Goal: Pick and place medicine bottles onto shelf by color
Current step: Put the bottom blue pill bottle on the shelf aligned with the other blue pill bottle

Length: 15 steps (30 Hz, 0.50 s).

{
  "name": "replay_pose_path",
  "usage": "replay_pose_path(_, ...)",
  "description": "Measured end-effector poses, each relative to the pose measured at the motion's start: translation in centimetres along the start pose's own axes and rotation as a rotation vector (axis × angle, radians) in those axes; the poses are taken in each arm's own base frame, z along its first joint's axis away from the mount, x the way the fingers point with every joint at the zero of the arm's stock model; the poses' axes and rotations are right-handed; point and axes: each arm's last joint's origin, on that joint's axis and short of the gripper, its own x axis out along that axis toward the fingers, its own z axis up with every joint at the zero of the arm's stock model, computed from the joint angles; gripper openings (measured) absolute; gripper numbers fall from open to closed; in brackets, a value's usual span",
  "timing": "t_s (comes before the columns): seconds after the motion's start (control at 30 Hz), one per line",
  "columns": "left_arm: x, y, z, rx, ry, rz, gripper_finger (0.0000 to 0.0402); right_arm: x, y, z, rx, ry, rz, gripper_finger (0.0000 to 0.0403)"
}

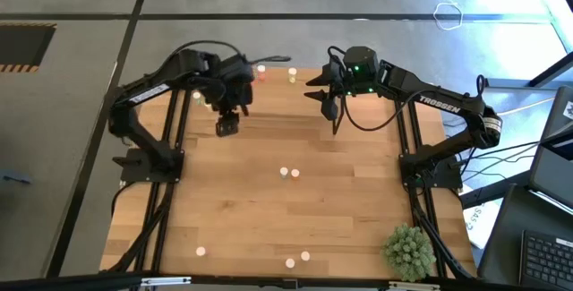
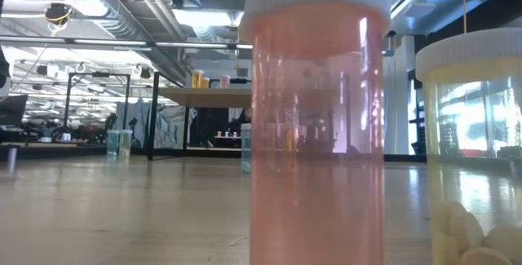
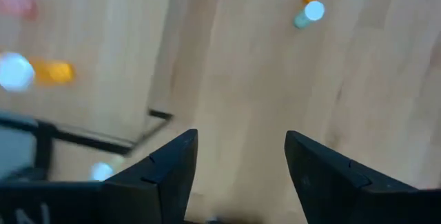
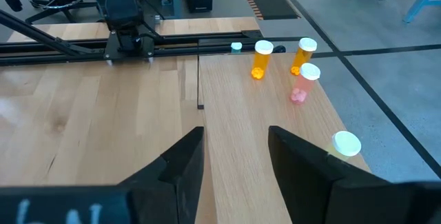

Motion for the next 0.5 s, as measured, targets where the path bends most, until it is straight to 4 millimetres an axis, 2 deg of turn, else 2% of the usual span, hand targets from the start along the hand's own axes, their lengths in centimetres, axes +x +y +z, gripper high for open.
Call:
replay_pose_path(0.27, -0.5, -3.0, -3.6, -0.356, 0.011, -0.006, 0.0212, 0.0, 0.0, 0.0, -0.001, -0.003, 0.0, 0.0165)
replay_pose_path(0.5, -0.1, -5.9, -5.5, -0.474, 0.052, -0.026, 0.0212, 0.0, 0.0, 0.0, 0.003, -0.004, 0.002, 0.0165)
